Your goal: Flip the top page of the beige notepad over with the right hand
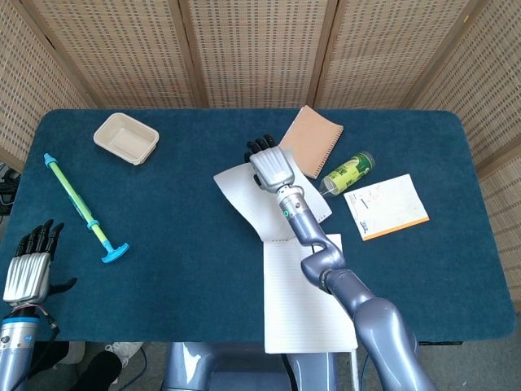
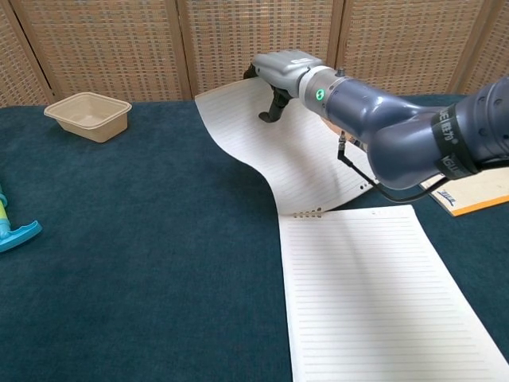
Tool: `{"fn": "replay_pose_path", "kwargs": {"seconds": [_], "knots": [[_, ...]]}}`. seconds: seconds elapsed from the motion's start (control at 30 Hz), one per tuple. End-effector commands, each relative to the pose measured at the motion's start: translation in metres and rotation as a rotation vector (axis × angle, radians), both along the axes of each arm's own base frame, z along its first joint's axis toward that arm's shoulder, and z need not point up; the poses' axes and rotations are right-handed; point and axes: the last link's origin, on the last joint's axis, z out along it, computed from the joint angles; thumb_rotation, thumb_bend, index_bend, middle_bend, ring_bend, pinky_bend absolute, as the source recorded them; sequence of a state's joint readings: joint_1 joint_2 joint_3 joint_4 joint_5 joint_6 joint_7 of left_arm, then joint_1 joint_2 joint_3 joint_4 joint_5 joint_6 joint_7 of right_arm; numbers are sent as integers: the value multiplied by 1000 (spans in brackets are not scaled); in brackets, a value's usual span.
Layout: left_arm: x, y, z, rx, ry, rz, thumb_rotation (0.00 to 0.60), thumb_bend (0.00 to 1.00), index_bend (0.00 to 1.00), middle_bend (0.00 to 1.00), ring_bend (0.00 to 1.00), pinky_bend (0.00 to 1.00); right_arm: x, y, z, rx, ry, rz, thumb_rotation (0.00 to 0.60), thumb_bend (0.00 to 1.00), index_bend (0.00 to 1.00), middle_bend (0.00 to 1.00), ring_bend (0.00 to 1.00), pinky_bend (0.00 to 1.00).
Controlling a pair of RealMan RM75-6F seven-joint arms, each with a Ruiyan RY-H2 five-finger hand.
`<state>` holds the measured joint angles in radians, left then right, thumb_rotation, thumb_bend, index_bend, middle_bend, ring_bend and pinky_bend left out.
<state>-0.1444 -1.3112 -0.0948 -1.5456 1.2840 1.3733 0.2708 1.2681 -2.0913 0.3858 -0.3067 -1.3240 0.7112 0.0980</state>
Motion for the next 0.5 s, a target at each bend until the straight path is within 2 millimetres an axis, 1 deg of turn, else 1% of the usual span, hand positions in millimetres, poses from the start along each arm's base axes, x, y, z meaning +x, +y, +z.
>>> {"fn": "replay_pose_path", "kwargs": {"seconds": [0.03,0.1,0.3,0.4,0.5], "knots": [[0,0,0,-1,-1,0,600,69,0,0,0,78,5,-1,-4,5,1,-19,600,362,186,18,0,0],[0,0,0,0,0,1,600,69,0,0,0,78,7,-2,-3,-4,-12,-24,600,326,127,0,0,0],[0,0,-1,-5,-1,1,600,69,0,0,0,78,10,-4,5,-43,-44,-23,600,261,36,0,0,0],[0,-1,-1,-8,-1,2,600,70,0,0,0,77,13,-6,13,-74,-64,-12,600,219,1,0,0,0],[1,-1,-1,-7,-3,0,600,69,0,0,0,77,17,-7,20,-97,-94,-3,600,179,0,0,0,0]]}}
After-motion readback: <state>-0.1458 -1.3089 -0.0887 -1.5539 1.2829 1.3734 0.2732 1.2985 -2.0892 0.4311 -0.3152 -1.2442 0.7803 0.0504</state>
